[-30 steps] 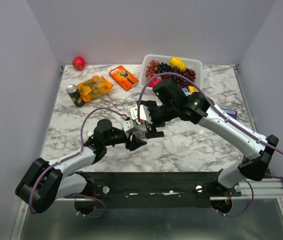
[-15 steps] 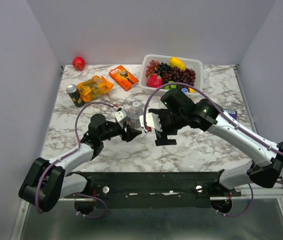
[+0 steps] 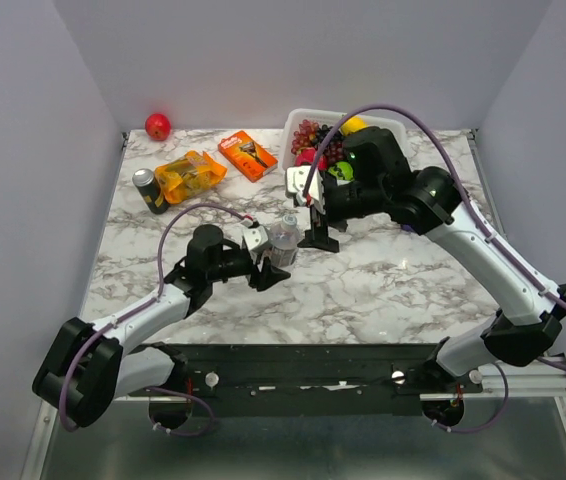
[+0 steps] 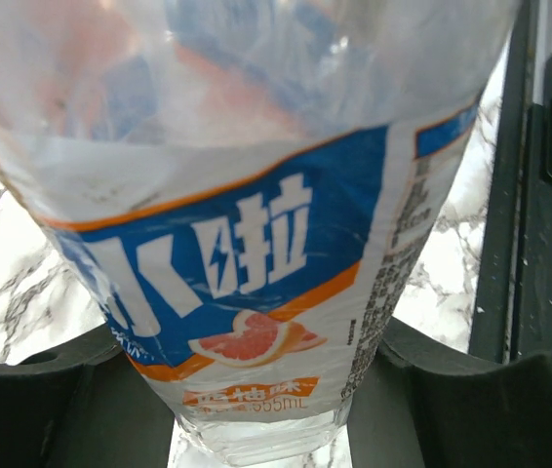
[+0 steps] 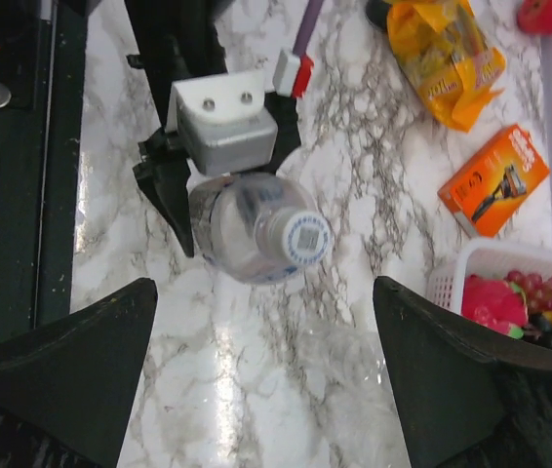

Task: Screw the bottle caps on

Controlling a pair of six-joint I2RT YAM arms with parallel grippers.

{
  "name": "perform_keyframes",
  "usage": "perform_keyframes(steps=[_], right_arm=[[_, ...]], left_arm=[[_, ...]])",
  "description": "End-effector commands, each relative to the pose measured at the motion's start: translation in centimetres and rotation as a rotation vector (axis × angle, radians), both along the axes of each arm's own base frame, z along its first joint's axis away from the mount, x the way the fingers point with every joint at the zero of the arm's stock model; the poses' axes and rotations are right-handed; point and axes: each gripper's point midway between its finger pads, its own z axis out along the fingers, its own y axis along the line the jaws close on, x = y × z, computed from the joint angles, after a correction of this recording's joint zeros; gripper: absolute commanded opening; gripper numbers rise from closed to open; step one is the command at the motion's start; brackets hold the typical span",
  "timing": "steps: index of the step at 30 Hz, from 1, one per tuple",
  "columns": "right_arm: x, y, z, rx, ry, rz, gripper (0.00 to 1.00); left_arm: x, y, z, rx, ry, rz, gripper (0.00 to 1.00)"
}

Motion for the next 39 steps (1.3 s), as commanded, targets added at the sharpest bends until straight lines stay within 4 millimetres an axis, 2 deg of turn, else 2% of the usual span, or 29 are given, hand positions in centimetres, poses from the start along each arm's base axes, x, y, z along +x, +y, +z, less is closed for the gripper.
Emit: perform_keyframes(steps=[1,4,8,13,17,18,20,21,28,31,34,39], right_arm=[[-2.6,2.2,-0.6,0.059,0.009,0.230,0.98],[-3.9,2.3,-1.8,0.050,0.028,0.280,0.98],[-4.4,2.4,-2.6,0.035,0.014,0.301,0.98],[-3.8,1.5,-3.6,-0.013,-0.015,0.263,0.98],[-3.8,0.4,-4.8,-0.042,-0.017,0.220,0.98],[-3.8,0.0,-5.7,-0.059,-0.001,0.205,0.99],[-3.7,-0.5,-5.8,-0.062,-0.009,0.168,0.99],[-3.7,-0.8,-6.9,-0.082,0.005,0.159,0.99],[-1.9,-0.7,-8.7,-0.111,0.002,0.065,1.00],[-1.1,-0.3,-8.9,-0.116,0.005,0.054,1.00],[-0.6,0.1,-8.3,-0.102,0.004,0.046,0.99],[-0.2,-0.3,-8.0,-0.107,0.004,0.022,1.00]], left_arm=[[-1.5,-1.0,1.9,0.021,-0.064,-0.088,0.00],[-2.1,-1.3,2.4,0.028,-0.067,-0.102,0.00],[-2.5,-1.4,2.5,0.031,-0.061,-0.106,0.00],[-2.0,-1.5,3.4,-0.008,-0.023,-0.065,0.00],[-0.9,-1.2,4.4,-0.073,0.030,0.009,0.00],[-0.4,-0.9,4.6,-0.088,0.042,0.034,0.00],[0.0,-0.7,5.2,-0.107,0.034,0.050,0.00],[0.2,-0.5,5.2,-0.106,0.031,0.056,0.00],[-0.5,-0.7,5.7,-0.091,0.000,-0.004,0.00],[-1.1,-0.8,5.8,-0.059,-0.041,-0.051,0.00],[-1.8,-0.9,5.7,-0.024,-0.084,-0.096,0.00],[-2.3,-0.8,5.3,-0.014,-0.105,-0.109,0.00]])
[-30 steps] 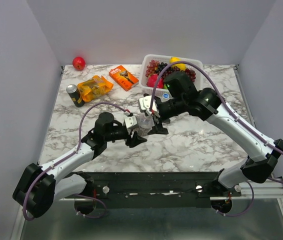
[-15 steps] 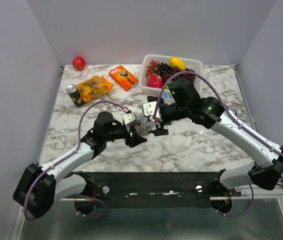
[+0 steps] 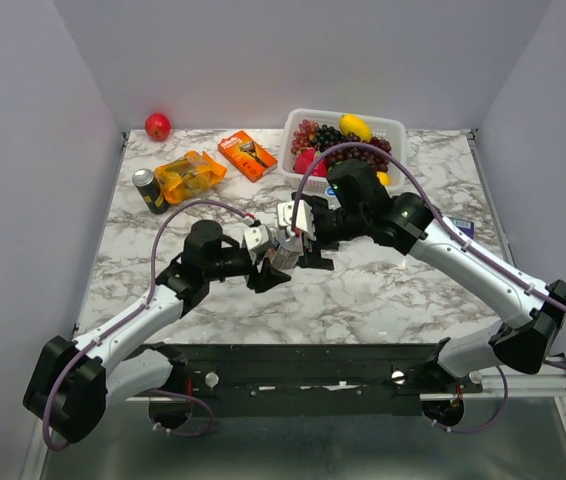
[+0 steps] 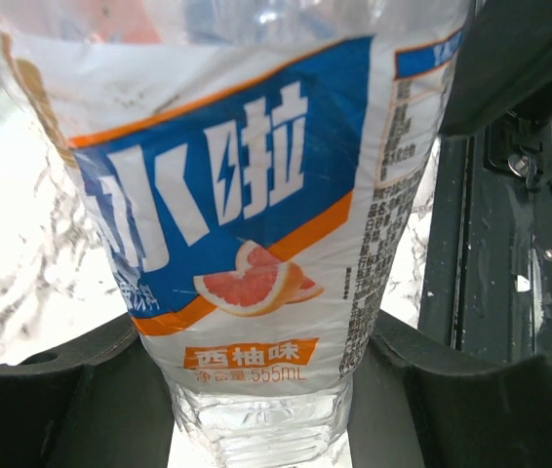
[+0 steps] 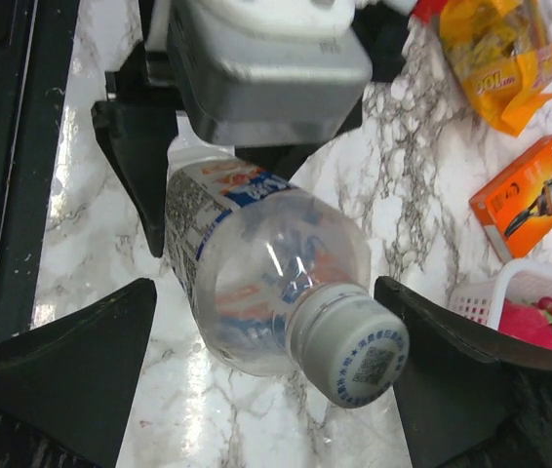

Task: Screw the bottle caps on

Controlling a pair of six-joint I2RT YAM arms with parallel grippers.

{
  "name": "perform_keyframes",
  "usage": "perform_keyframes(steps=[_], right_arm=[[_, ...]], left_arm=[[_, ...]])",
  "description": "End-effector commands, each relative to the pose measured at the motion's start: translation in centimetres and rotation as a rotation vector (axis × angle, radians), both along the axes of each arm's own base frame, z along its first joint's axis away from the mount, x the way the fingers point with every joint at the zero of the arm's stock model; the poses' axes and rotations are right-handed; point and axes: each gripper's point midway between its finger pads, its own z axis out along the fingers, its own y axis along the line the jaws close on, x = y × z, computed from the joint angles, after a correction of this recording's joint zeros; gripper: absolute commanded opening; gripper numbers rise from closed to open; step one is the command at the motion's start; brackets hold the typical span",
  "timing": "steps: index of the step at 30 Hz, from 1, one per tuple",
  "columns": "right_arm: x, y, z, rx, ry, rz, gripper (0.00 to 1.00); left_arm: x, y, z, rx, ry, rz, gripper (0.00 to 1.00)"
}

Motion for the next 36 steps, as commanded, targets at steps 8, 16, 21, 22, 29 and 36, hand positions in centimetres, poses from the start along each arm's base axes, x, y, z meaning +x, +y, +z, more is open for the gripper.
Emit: perform_keyframes(steps=[8,16,21,22,29,36], right_arm=[[0.2,-3.1,-0.6,-0.076,0.059,-0.137,1.00],[1.6,-5.0,7.8,0.117,0.025,-0.090,0.91],[-0.5,-4.6,7.2,0.045,-0.064,0.149,0.78],[-1.3,-4.4,6.6,0.019,-0.075,0.204,0.74],[-4.3,-4.5,2.6,-0.108,-0.169,0.438,0.70],[-4.5,-3.8,1.6,-0.128,-0.236,0.493,0.70]], left_arm=[[0.2,-0.1,2.4,-0.103,-0.056,0.038,0.00],[-1.4,0.8,-0.3,0.001,-0.128,-0.046,0.00],[-2.1,0.8,-1.9,0.081,-0.204,-0.148,0.00],[-2.1,0.8,-1.9,0.088,-0.211,-0.161,0.00],[-1.3,0.4,-1.7,0.128,-0.256,-0.207,0.00],[-1.3,-0.1,-1.4,0.118,-0.268,-0.213,0.00]])
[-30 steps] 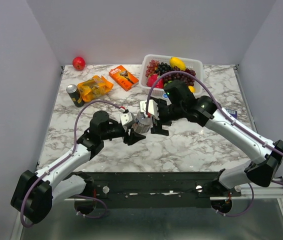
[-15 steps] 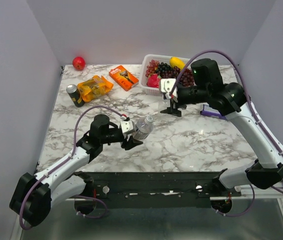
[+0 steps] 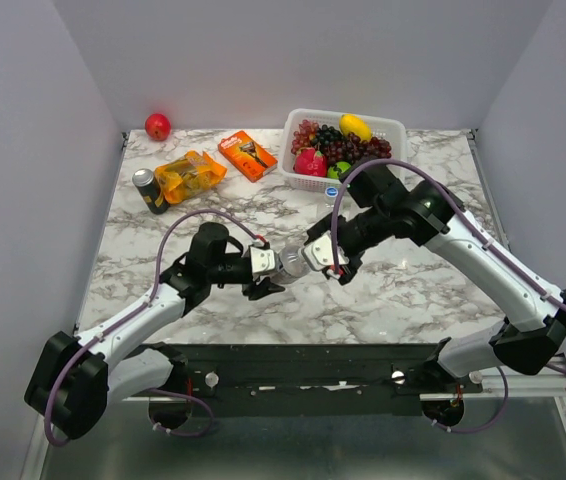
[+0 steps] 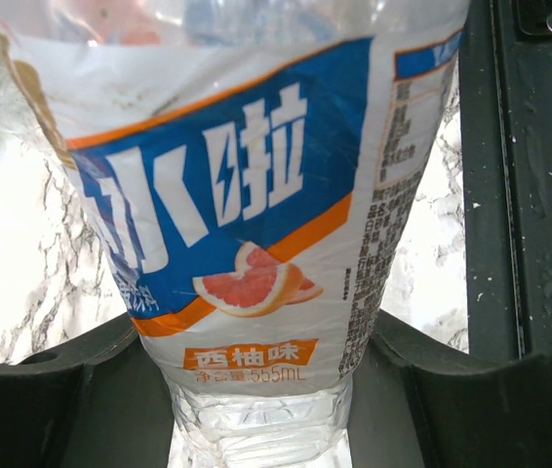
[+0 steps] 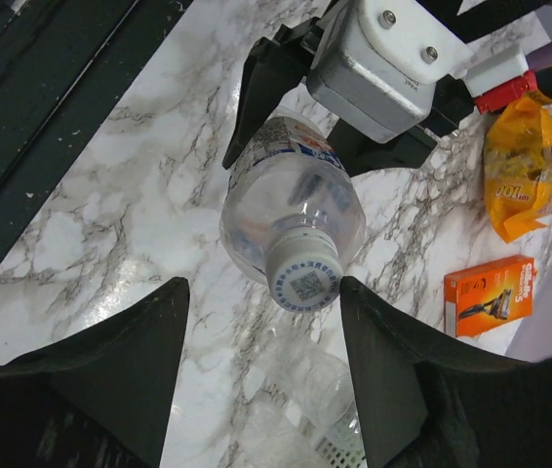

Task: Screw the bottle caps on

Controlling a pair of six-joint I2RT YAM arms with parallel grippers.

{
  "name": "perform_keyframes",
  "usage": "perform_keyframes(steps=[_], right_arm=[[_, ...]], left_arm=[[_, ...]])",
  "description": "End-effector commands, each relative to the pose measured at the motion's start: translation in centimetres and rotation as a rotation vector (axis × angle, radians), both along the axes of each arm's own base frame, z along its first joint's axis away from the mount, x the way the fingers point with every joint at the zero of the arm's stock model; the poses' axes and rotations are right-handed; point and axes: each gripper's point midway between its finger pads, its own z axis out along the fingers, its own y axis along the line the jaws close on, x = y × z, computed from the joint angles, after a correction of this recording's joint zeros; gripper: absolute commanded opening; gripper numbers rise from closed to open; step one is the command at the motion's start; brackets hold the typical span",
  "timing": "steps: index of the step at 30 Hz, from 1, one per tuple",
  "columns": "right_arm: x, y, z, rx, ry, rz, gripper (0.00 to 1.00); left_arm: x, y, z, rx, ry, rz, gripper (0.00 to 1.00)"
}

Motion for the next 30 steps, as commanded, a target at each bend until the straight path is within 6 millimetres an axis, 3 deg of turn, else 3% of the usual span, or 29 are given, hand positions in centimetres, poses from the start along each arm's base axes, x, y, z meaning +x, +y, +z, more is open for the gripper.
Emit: perform_keyframes(steps=[1,8,21,24,26,30], right_arm=[[-0.4,0.1,0.1,0.003,-0.051,0.057,0.69],[-0.1,0.7,0.1,0.009,-0.034,0.042,0.63],[-1.2,0.9,-0.3,0.000,-0.001,0.083,0.52],[-1.5,1.0,-0.5,-0.006,0.016,0.087,0.48],[-1.6,1.1,-0.5,-0.005,0.032,0.081,0.40],[-0.8,2.2,-0.8,-0.022,0.192,-0.091,0.28]], left_arm=[[-0.4,-0.8,1.2,-0.022,-0.037,-0.054,0.00],[-0.6,-0.9,1.4,-0.015,-0.051,-0.074,0.00],[-0.7,-1.3,1.6,-0.012,-0.066,-0.082,0.00],[-0.6,-1.3,1.6,-0.012,-0.063,-0.074,0.00],[-0.5,-1.3,1.6,-0.014,-0.063,-0.068,0.00],[0.6,-1.3,2.0,-0.040,-0.060,0.019,0.00]])
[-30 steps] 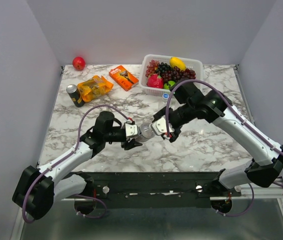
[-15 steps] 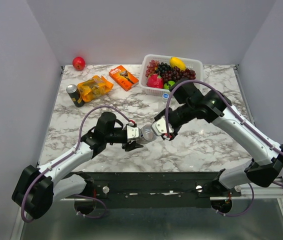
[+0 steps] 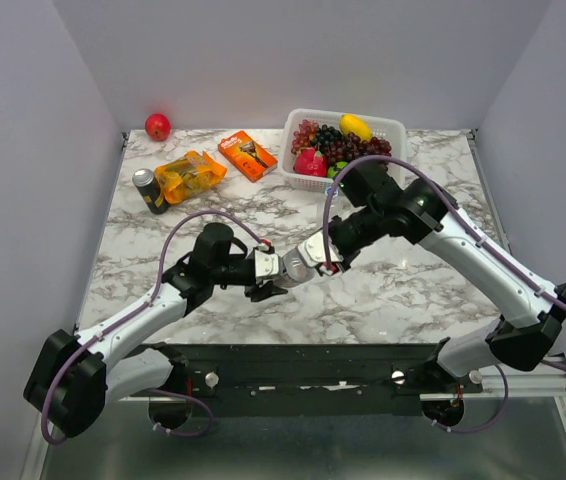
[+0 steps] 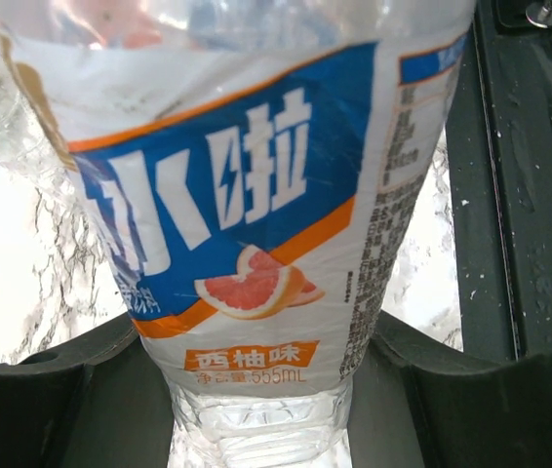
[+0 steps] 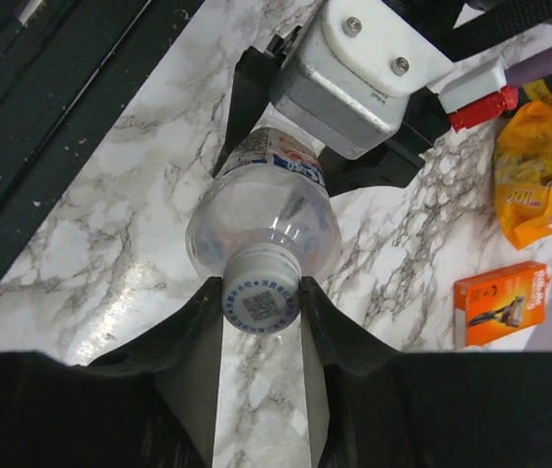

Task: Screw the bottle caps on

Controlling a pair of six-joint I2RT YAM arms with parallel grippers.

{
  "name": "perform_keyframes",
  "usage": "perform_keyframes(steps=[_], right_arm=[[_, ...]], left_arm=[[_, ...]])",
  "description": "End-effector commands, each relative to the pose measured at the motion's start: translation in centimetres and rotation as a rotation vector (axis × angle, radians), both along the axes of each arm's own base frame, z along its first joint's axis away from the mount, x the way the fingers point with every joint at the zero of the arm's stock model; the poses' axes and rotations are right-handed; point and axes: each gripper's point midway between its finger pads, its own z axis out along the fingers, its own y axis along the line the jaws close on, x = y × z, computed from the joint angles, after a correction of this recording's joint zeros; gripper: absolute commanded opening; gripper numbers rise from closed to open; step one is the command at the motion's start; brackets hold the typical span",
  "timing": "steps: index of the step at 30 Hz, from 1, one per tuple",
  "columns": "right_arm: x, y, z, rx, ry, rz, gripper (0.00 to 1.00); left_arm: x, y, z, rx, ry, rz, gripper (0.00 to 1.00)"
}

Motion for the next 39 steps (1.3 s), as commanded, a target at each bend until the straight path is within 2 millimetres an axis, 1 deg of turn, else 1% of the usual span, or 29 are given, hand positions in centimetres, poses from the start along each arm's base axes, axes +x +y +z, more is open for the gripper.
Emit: perform_keyframes(steps=[1,2,3,4,5,6,7,8,9,11,15,18,19,21,22,23,24,25,26,28,29,30,31,32,33,35,36,37,39], right_arm=[[0.2,1.7,0.0,-0.014,0.203,-0.160,0.25],[0.9,2.2,0.1,-0.012,0.224,-0.220,0.24],[1.1,2.3,0.0,-0.026,0.310,-0.312,0.23],[1.4,2.7,-0.7,-0.048,0.366,-0.354,0.20],[2.3,2.9,-0.2,-0.035,0.392,-0.415,0.17],[2.5,3.0,-0.5,-0.057,0.485,-0.508,0.15],[3.0,3.4,-1.3,-0.087,0.549,-0.560,0.00],[3.8,3.3,-0.9,-0.082,0.610,-0.622,0.00],[3.8,3.3,-1.2,-0.098,0.717,-0.713,0.00],[4.2,3.1,-1.4,-0.090,0.784,-0.785,0.01],[3.6,2.5,-3.8,-0.198,1.014,-1.024,0.00],[4.5,2.2,-4.8,-0.241,1.178,-1.209,0.00],[4.7,2.1,-4.8,-0.239,1.174,-1.224,0.00],[5.2,2.8,-4.6,-0.229,1.183,-1.205,0.00],[5.7,3.3,-3.4,-0.187,1.166,-1.169,0.03],[6.2,3.6,-2.3,-0.144,1.148,-1.127,0.11],[6.8,3.8,-1.4,-0.100,1.090,-1.067,0.22],[7.3,3.9,-0.2,-0.056,1.054,-1.015,0.38],[8.2,3.8,1.9,0.018,0.983,-0.946,0.57],[8.5,3.3,3.8,0.085,0.805,-0.798,0.68],[8.1,2.8,4.4,0.096,0.742,-0.742,0.74],[7.5,2.5,4.2,0.105,0.643,-0.620,0.75],[7.0,2.2,4.0,0.106,0.594,-0.550,0.76],[5.5,1.4,5.4,0.147,0.519,-0.469,0.78],[4.8,1.0,3.3,0.130,0.469,-0.378,0.79],[3.9,0.4,3.6,0.169,0.384,-0.313,0.80],[3.7,0.3,3.3,0.172,0.358,-0.293,0.80],[3.5,0.2,2.7,0.162,0.364,-0.291,0.80],[2.9,0.4,2.6,0.161,0.378,-0.268,0.80]], left_arm=[[2.5,-0.2,1.8,-0.056,-0.053,0.141,0.00],[3.3,-0.2,2.4,-0.091,-0.088,0.184,0.00],[3.7,0.1,3.1,-0.115,-0.117,0.224,0.00],[4.3,0.3,3.4,-0.132,-0.131,0.275,0.00],[5.0,0.6,3.8,-0.146,-0.174,0.337,0.00],[5.4,0.9,4.4,-0.159,-0.201,0.368,0.00],[5.7,1.1,4.7,-0.165,-0.219,0.397,0.00],[6.4,1.5,5.1,-0.172,-0.243,0.464,0.00],[6.6,1.6,5.3,-0.174,-0.252,0.485,0.00],[7.0,1.8,5.5,-0.165,-0.266,0.517,0.00],[7.6,2.3,5.7,-0.149,-0.287,0.578,0.00],[7.8,2.5,5.4,-0.134,-0.293,0.593,0.00],[7.8,2.6,5.3,-0.129,-0.290,0.598,0.00],[7.6,2.5,4.6,-0.111,-0.278,0.586,0.00],[7.3,2.3,4.4,-0.110,-0.267,0.565,0.00],[6.9,2.1,3.6,-0.090,-0.244,0.548,0.00],[6.6,2.0,3.4,-0.087,-0.234,0.529,0.00],[6.1,1.8,3.1,-0.083,-0.219,0.506,0.00],[5.4,1.5,2.5,-0.077,-0.197,0.469,0.00],[4.4,1.2,2.0,-0.075,-0.172,0.423,0.00],[3.3,0.7,1.3,-0.068,-0.143,0.362,0.00],[2.9,0.6,1.0,-0.062,-0.129,0.337,0.00],[2.5,0.4,0.9,-0.063,-0.117,0.315,0.00],[1.9,0.2,0.8,-0.068,-0.101,0.288,0.00],[1.2,-0.1,0.9,-0.081,-0.084,0.250,0.00],[0.6,-0.5,1.8,-0.121,-0.079,0.219,0.00],[0.0,-0.9,2.2,-0.142,-0.061,0.192,0.00],[-0.1,-1.0,2.5,-0.153,-0.053,0.192,0.00],[-0.1,-1.2,3.0,-0.173,-0.036,0.190,0.00]])
